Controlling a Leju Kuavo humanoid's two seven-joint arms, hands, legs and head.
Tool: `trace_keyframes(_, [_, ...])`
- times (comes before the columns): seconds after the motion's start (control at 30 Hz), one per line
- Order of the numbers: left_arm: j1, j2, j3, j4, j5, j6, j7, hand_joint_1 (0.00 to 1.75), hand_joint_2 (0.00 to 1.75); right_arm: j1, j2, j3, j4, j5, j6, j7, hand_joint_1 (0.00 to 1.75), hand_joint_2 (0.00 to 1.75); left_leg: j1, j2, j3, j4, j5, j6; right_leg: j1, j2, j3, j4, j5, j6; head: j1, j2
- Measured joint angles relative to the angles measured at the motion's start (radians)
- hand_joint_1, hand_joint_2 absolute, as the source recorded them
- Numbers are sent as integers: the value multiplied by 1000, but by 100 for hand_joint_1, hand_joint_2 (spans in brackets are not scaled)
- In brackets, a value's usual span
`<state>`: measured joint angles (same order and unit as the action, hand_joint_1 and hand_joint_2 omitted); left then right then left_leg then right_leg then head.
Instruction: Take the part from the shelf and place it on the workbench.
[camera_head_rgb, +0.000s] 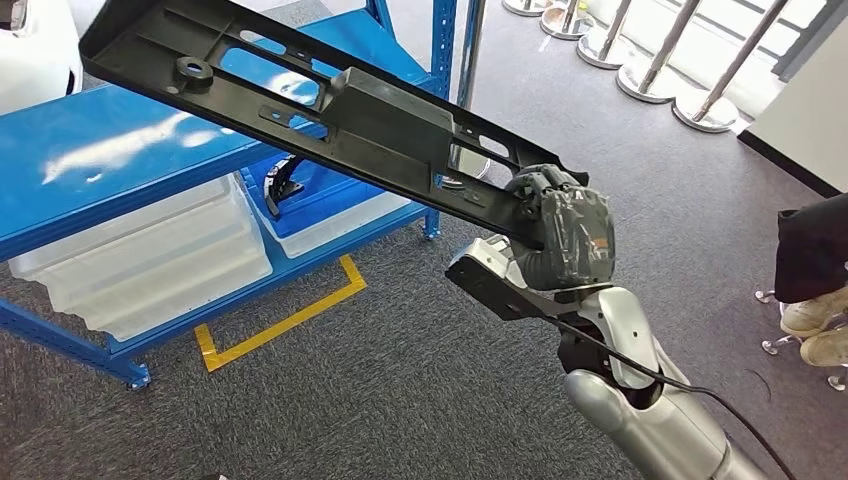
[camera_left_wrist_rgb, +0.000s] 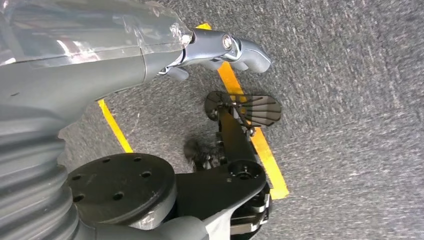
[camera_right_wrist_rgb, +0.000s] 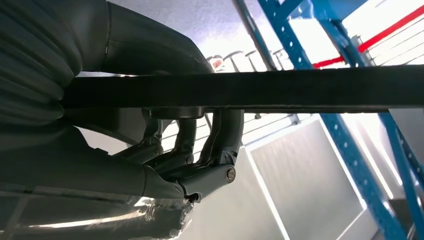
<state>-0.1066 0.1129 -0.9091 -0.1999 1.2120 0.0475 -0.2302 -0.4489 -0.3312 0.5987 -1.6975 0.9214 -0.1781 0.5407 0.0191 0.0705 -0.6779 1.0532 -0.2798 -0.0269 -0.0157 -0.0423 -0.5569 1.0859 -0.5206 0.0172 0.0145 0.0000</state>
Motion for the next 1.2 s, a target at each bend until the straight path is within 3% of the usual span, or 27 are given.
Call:
trace_keyframes(0.03, [0,1,0,0,0,-1,0,0,175,-4,0,0,-1,-1,1,2,175,175,0,5,0,-3,10,-7,6,-3,15,-31,-16,-12,0,0])
trace_keyframes(0.1, [-1,1,0,0,-2,-1,-1,0,175,-7,-1,0,-1,-4,3,5,175,175,3,9,1,-7,23,-21,10,9,5,-44,-1,-35,-3,0])
trace_keyframes(0.13, [-1,2,0,0,-4,-1,-1,0,175,-8,-2,0,-1,-6,3,7,175,175,4,-1,-6,2,11,-28,9,15,-5,-46,9,-44,-3,0])
trace_keyframes(0.2, [1,3,0,0,-8,-1,-2,0,175,-8,-2,1,-2,-6,3,10,175,175,6,-36,-32,71,-72,-37,7,26,-31,-52,34,-59,-11,0])
trace_keyframes(0.27, [2,5,0,0,-13,-1,-2,0,175,-7,-2,1,-2,-6,3,12,175,175,2,-58,-59,191,-167,-36,10,41,-60,-52,59,-67,-24,0])
trace_keyframes(0.3, [2,6,0,0,-15,0,-2,0,175,-4,-2,1,-2,-6,3,13,175,175,0,-61,-64,244,-183,-34,13,50,-76,-51,72,-69,-28,0])
trace_keyframes(0.33, [1,6,0,0,-18,0,-2,0,175,-2,-2,1,-2,-6,3,14,175,175,-2,-62,-57,274,-175,-30,15,60,-92,-51,85,-69,-32,0])
trace_keyframes(0.37, [0,7,0,0,-21,1,-2,0,175,1,-2,1,-2,-6,4,15,175,175,-4,-63,-35,271,-149,-24,18,70,-107,-51,98,-68,-34,0])
trace_keyframes(0.43, [-4,8,0,0,-24,1,-2,0,175,6,-3,1,-3,-6,4,18,175,175,-10,-81,53,174,-110,-7,20,89,-135,-49,123,-64,-38,0])
trace_keyframes(0.5, [-9,11,0,0,-26,1,-2,0,175,7,-4,0,-6,-6,5,20,175,175,-14,-106,143,34,-127,5,21,103,-151,-48,143,-57,-37,0])
trace_keyframes(0.57, [-15,12,0,0,-30,2,-2,0,175,8,-6,0,-9,-6,6,22,175,175,-17,-106,173,-30,-144,8,18,114,-156,-52,161,-45,-37,0])
trace_keyframes(0.63, [-19,11,0,0,-34,2,-1,0,175,10,-11,0,-11,-6,6,26,175,175,-14,-90,171,-41,-127,15,16,113,-160,-51,165,-33,-40,0])
trace_keyframes(0.7, [-20,11,0,0,-37,2,0,0,175,11,-17,-1,-14,-7,6,29,175,175,-8,-73,164,-51,-109,23,15,88,-187,10,116,-23,-34,0])
trace_keyframes(0.77, [-20,11,0,0,-40,2,1,0,175,13,-20,-2,-15,-8,7,30,175,175,-7,-57,151,-51,-97,25,7,60,-234,143,34,-11,-21,0])
trace_keyframes(0.8, [-20,11,0,0,-40,2,2,0,175,15,-21,-2,-15,-9,7,31,175,175,-6,-48,144,-50,-93,23,2,54,-249,199,7,-5,-16,0])
trace_keyframes(0.83, [-20,11,0,0,-41,2,2,0,175,17,-22,-2,-15,-10,7,32,175,175,-4,-39,139,-49,-89,20,-2,50,-248,225,-3,1,-13,0])
trace_keyframes(0.87, [-20,11,0,0,-41,2,2,0,175,18,-23,-2,-15,-11,6,33,175,175,-2,-30,134,-47,-87,17,-6,45,-226,210,4,5,-9,0])
trace_keyframes(0.93, [-20,11,0,0,-41,2,2,0,175,19,-23,-2,-15,-12,5,33,175,175,4,-13,129,-42,-86,7,-10,24,-134,83,40,12,-2,0])
trace_keyframes(0.97, [-21,12,0,0,-41,3,2,0,175,19,-24,-2,-15,-12,5,33,175,175,4,-6,127,-37,-87,1,-8,12,-93,19,53,10,4,0])
trace_keyframes(1.03, [-23,12,-1,0,-41,3,2,0,175,19,-24,-2,-16,-13,4,34,175,175,1,6,125,-32,-89,-13,-2,2,-61,-42,56,-4,6,0])
trace_keyframes(1.1, [-24,13,-1,0,-41,3,2,0,175,19,-25,-2,-17,-14,4,36,175,175,1,14,126,-32,-88,-26,2,18,-66,-43,60,-24,0,0])
trace_keyframes(1.17, [-25,13,-1,0,-41,4,2,0,175,17,-27,-2,-18,-14,4,36,175,175,6,-5,121,-9,-109,-38,2,31,-68,-48,66,-40,-7,0])
trace_keyframes(1.2, [-26,13,-1,0,-40,4,2,0,175,16,-27,-2,-18,-13,4,36,175,175,7,-24,106,30,-136,-41,1,36,-69,-50,69,-47,-11,0])
